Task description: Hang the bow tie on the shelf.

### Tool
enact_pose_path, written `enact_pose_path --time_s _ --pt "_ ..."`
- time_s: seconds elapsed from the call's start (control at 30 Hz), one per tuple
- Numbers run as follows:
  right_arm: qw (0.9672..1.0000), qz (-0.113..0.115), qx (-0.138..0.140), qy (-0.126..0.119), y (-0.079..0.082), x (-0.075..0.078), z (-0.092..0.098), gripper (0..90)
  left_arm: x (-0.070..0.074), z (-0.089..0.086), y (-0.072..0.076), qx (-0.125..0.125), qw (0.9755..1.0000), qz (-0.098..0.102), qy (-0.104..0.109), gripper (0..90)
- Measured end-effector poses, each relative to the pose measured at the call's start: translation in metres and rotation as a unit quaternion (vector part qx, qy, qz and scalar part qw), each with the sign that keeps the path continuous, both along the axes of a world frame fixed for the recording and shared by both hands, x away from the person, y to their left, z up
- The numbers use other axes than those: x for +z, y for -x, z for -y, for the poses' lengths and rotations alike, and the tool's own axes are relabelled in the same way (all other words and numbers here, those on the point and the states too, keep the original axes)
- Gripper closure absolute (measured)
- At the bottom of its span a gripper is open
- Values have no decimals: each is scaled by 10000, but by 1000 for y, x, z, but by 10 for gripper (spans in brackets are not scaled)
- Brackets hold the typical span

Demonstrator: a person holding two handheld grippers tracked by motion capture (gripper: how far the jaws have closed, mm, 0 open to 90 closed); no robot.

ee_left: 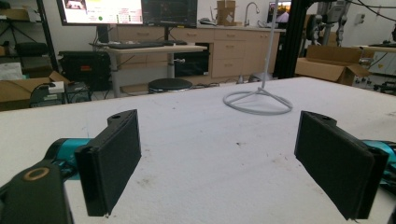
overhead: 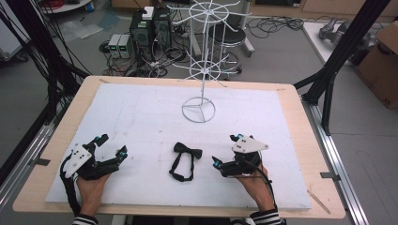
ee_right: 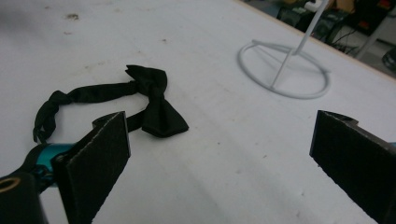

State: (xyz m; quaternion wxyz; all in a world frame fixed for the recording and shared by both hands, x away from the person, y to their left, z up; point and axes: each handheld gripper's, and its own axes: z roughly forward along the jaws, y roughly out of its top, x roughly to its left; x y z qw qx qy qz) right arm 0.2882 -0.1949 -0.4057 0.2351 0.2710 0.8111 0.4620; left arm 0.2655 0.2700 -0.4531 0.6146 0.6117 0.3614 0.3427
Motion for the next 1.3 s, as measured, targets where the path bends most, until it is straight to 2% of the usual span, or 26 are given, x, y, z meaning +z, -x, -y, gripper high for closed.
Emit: enact_pose_path --time_s 0.1,0.13,0.2,0.27,0.37,0.47,0.7,0.77,0.8,0.87,1.1,1.17,1.27,1.3 --pt "9999 -128 -58 2 -5 -1 -7 38 0 0 0 1 10000 -1 -6 149" --pt "9997 -260 -6 -9 -8 0 -12 39 0 0 0 4 10000 -2 -1 150" --pt "9995 -327 45 9 -8 0 -14 42 0 0 0 11 10000 -13 14 150" --pt "9990 -405 152 146 -11 0 -20 56 0 0 0 5 10000 -15 17 150" --pt "9970 -627 359 289 -15 -1 -28 72 0 0 0 10 10000 -11 15 150" --pt "9954 -726 523 337 -18 -2 -34 165 0 0 0 17 10000 -15 37 150" --pt "9931 -864 522 603 -25 -3 -48 198 0 0 0 14 10000 -17 42 150" --pt "9910 -1013 627 615 -28 -3 -54 209 0 0 0 13 10000 -17 32 150" --pt "9910 -1013 627 615 -28 -3 -54 209 0 0 0 12 10000 -15 34 150" --pt "9890 -1113 685 698 -31 -4 -58 231 0 0 0 12 10000 -17 34 149" --pt "9853 -1173 729 1007 -35 -6 -69 333 0 0 0 8 10000 -15 30 150" --pt "9837 -1258 744 1046 -35 -8 -71 367 0 0 0 7 10000 -17 34 150" --pt "9816 -1194 781 1270 -34 -9 -73 411 0 0 0 2 10000 -16 34 150" --pt "9813 -1197 803 1274 -33 -9 -74 426 0 0 0 2 10000 -13 36 150"
